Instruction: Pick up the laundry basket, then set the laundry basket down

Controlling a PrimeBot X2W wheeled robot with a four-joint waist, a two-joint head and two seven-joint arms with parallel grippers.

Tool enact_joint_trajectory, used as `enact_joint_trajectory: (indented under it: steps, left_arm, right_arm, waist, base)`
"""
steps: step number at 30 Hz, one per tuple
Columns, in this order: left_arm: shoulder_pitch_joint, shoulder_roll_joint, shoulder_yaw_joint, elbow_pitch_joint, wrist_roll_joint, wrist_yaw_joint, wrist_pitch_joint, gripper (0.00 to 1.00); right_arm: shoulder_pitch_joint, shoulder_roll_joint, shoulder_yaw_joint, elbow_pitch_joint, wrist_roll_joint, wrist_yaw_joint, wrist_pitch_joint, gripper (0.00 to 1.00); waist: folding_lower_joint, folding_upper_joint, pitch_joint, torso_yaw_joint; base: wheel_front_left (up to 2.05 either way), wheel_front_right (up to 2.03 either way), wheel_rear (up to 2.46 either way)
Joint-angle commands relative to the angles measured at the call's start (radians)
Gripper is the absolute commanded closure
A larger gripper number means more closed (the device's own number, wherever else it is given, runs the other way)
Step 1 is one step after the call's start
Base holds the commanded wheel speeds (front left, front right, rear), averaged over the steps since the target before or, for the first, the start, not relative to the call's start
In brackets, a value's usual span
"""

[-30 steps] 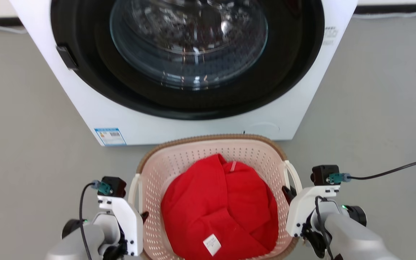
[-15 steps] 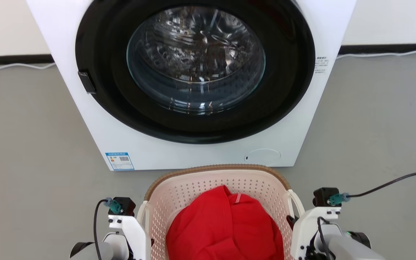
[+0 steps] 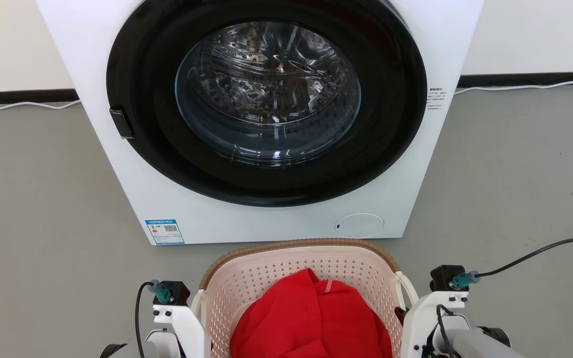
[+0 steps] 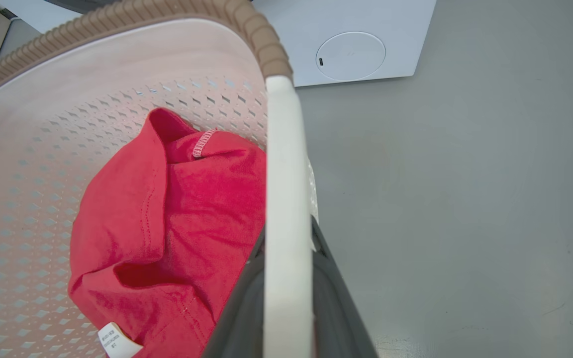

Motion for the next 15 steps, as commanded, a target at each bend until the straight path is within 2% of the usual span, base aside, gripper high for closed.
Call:
enact_joint_trajectory:
  steps: [1,15]
  left_arm:
    - [-0.021,-0.010,0.018,-0.019,-0.007,-0.016,-0.005,1.00]
    - [-0.022,-0.013,0.018,-0.021,-0.009,-0.016,-0.004,1.00]
  right_arm:
    - [0.004,0.025,0.017,-0.018,0.015,0.016,-0.001,1.00]
    - [-0.005,0.025,0.071,-0.016,0.062,0.016,-0.011,1.00]
  waist:
    - [0.0001,-0.0001,0.000,0.000]
    - [0.0001,-0.0001,0.004,0.002]
  base:
    - [0.00,0.00,0.00]
    - [0.00,0.00,0.00]
